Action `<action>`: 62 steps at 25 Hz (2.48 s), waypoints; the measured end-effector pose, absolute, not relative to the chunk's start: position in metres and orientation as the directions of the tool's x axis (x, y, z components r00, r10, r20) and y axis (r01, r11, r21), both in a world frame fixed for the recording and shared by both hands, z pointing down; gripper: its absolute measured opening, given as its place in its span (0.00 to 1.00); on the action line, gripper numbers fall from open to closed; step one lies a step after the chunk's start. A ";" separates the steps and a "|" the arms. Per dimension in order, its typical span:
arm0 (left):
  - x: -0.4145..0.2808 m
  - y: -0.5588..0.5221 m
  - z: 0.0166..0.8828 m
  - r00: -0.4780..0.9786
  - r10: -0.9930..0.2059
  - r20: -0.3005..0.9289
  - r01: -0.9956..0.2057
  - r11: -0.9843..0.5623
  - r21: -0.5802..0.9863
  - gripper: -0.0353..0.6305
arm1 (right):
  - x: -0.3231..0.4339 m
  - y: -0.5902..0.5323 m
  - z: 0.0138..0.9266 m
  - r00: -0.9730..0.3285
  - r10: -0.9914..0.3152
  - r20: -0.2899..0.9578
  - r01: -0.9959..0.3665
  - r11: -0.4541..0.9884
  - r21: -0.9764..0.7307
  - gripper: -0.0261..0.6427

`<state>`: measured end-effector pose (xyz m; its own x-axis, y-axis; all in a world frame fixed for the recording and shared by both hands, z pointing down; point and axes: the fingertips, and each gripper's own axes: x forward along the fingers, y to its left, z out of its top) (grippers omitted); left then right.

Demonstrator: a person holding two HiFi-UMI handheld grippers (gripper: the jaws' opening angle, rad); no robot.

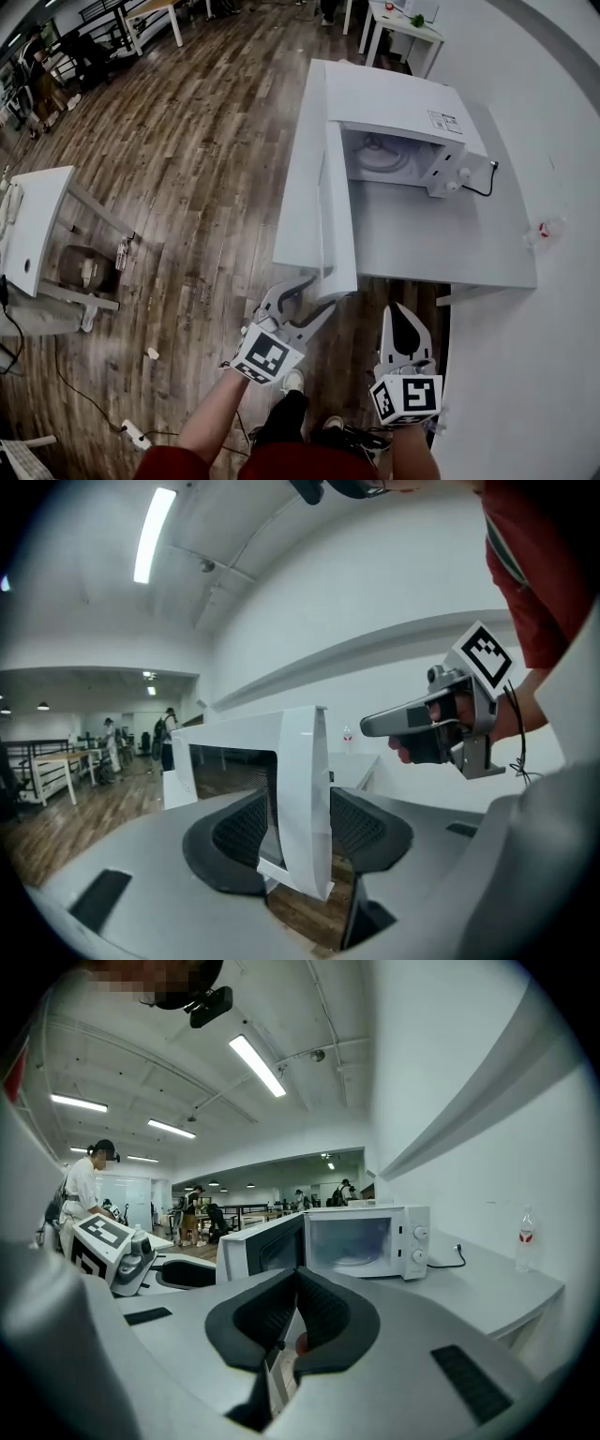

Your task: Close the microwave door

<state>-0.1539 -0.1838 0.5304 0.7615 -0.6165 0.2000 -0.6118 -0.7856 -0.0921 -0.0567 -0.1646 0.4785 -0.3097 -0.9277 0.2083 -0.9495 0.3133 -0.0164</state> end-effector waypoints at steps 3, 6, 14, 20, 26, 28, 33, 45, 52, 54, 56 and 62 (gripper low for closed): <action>-0.150 -0.186 0.529 0.792 -0.580 0.194 -0.567 -0.815 -0.119 0.35 | -0.057 -0.169 0.482 -0.305 -0.926 0.222 -0.951 0.310 -0.015 0.08; -0.148 -0.187 0.528 0.803 -0.567 0.184 -0.553 -0.824 -0.124 0.32 | -0.057 -0.172 0.485 -0.301 -0.926 0.230 -0.952 0.306 -0.014 0.08; -0.139 -0.189 0.527 0.814 -0.553 0.177 -0.546 -0.833 -0.092 0.30 | -0.050 -0.176 0.484 -0.269 -0.934 0.235 -0.962 0.273 -0.014 0.08; -0.127 -0.192 0.528 0.796 -0.579 0.177 -0.574 -0.814 -0.087 0.30 | -0.036 -0.176 0.484 -0.247 -0.946 0.212 -0.968 0.248 -0.022 0.08; -0.106 -0.194 0.529 0.767 -0.620 0.168 -0.615 -0.784 -0.084 0.30 | -0.011 -0.178 0.482 -0.238 -0.953 0.188 -0.971 0.241 -0.008 0.08; -0.098 -0.195 0.529 0.752 -0.639 0.165 -0.635 -0.768 -0.083 0.30 | 0.000 -0.179 0.481 -0.245 -0.952 0.184 -0.969 0.248 -0.007 0.08; -0.078 -0.200 0.527 0.710 -0.686 0.160 -0.682 -0.726 -0.087 0.30 | 0.029 -0.188 0.479 -0.274 -0.948 0.163 -0.961 0.275 -0.018 0.08; -0.024 -0.223 0.527 0.595 -0.788 0.158 -0.789 -0.610 -0.075 0.30 | 0.095 -0.213 0.472 -0.345 -0.928 0.143 -0.938 0.344 -0.038 0.08; 0.001 -0.239 0.528 0.490 -0.855 0.171 -0.859 -0.507 -0.074 0.30 | 0.138 -0.224 0.462 -0.390 -0.913 0.119 -0.921 0.388 -0.038 0.08; 0.009 -0.244 0.529 0.461 -0.870 0.177 -0.875 -0.479 -0.074 0.30 | 0.149 -0.227 0.461 -0.402 -0.910 0.105 -0.916 0.400 -0.036 0.08; 0.017 -0.250 0.529 0.441 -0.879 0.180 -0.885 -0.459 -0.076 0.30 | 0.160 -0.228 0.458 -0.402 -0.910 0.096 -0.915 0.401 -0.034 0.08; 0.038 -0.266 0.528 0.397 -0.903 0.167 -0.908 -0.412 -0.074 0.30 | 0.182 -0.235 0.455 -0.404 -0.911 0.083 -0.915 0.403 -0.027 0.08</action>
<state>0.0385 -0.2659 0.5277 0.3965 -0.9028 0.1666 -0.9080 -0.4124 -0.0738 0.1820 -0.2351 0.4552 -0.4041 -0.9110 0.0826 -0.9147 0.4033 -0.0274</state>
